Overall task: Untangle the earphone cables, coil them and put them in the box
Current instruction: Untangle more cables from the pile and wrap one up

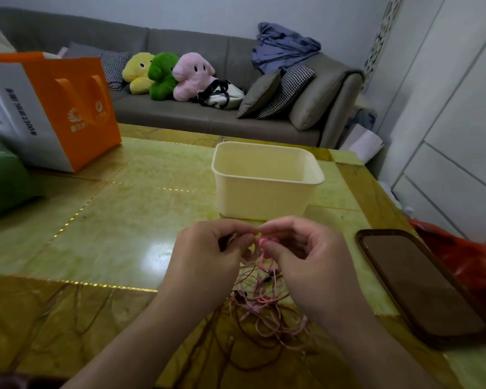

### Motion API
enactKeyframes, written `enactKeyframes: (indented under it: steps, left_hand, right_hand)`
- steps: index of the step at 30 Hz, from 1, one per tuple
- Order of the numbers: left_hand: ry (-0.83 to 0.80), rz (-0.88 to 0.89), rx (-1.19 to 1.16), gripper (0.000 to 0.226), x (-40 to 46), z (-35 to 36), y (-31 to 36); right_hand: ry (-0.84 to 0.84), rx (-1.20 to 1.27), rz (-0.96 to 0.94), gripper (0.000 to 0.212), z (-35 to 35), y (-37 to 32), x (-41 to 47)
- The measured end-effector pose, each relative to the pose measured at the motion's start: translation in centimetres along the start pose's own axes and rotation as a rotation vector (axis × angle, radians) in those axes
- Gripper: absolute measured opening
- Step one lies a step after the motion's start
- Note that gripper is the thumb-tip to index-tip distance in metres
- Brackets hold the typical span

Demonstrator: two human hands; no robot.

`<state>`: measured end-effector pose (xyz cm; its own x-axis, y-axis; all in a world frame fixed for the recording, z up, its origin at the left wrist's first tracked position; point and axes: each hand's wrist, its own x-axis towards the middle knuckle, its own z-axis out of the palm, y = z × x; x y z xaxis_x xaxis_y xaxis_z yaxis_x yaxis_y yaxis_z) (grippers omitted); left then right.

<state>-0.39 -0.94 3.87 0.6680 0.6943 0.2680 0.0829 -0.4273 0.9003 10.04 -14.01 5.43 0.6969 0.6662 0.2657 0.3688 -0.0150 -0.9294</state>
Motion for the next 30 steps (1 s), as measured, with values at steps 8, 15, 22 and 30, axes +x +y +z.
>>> enactKeyframes:
  steps: [8,15,22,30]
  left_hand:
    - [-0.002,-0.071,-0.148,0.02,-0.2,0.4,0.2]
    - [-0.036,-0.047,-0.144,0.024,-0.4,0.4,0.6]
    - [-0.075,-0.037,-0.116,0.03,-0.5,0.2,0.9]
    - [-0.104,-0.039,-0.184,0.026,-0.4,0.0,0.7]
  right_hand:
    - [0.013,-0.021,0.006,0.026,-0.4,0.4,-0.1]
    - [0.069,-0.122,0.006,0.03,-0.2,0.3,-0.2]
    - [0.144,-0.209,-0.002,0.03,0.2,-0.2,-0.7]
    - [0.2,-0.403,-0.215,0.04,0.6,-0.1,-1.1]
